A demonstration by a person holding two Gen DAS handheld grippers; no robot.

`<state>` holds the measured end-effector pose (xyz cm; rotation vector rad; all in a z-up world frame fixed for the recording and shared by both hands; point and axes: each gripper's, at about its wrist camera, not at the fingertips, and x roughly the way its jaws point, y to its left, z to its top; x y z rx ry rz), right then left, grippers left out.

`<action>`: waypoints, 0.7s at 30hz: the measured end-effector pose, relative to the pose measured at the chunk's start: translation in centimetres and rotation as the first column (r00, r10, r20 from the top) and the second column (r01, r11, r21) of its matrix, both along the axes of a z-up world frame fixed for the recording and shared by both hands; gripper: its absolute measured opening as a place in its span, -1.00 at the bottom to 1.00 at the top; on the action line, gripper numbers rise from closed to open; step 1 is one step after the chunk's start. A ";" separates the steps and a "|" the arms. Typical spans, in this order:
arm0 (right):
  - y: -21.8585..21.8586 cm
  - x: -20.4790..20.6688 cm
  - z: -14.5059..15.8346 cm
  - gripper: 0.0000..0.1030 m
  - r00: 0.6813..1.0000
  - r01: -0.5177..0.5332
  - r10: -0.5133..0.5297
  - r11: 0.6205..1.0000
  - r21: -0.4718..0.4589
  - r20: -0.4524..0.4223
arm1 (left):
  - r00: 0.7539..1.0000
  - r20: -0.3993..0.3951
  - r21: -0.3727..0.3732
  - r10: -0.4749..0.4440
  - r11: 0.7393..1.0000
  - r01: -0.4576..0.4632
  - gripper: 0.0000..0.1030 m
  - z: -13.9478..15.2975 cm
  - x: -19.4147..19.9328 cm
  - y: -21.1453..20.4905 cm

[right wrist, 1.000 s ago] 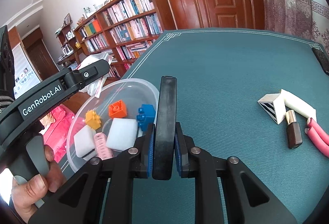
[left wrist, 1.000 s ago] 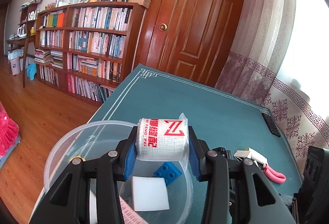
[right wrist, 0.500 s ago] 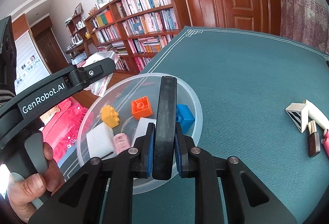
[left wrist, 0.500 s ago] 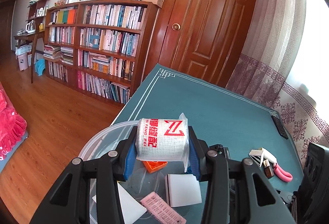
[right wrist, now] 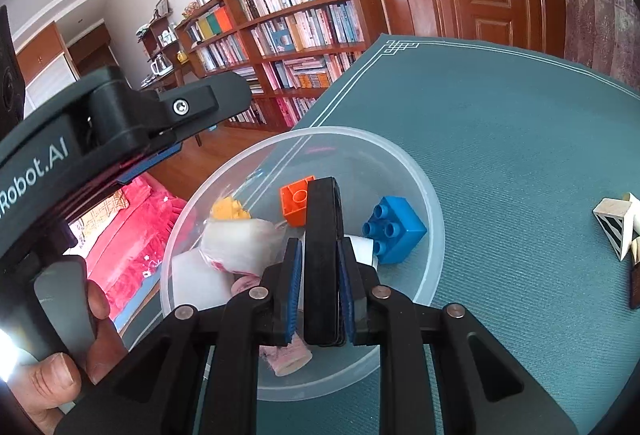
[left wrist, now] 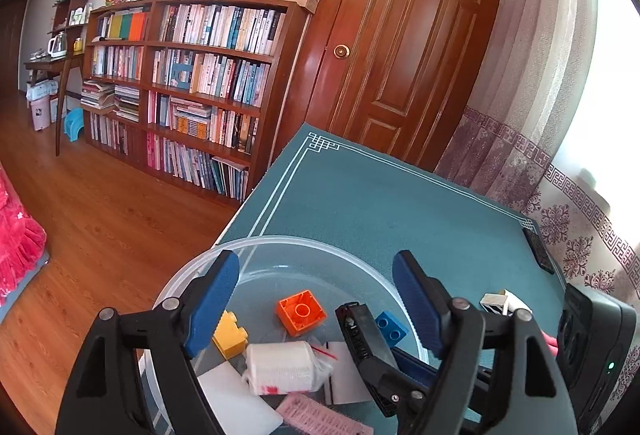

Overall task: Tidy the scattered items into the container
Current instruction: 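Open the left tool to drop the tape roll while the right tool releases the brush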

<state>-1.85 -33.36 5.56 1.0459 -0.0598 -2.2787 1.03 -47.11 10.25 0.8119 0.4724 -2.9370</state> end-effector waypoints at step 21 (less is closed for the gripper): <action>0.1 1.5 0.6 -0.61 0.999 -0.040 0.040 0.998 -0.041 0.010 | 1.000 0.004 0.009 0.003 1.000 -0.003 0.63 0.2 0.1 -0.3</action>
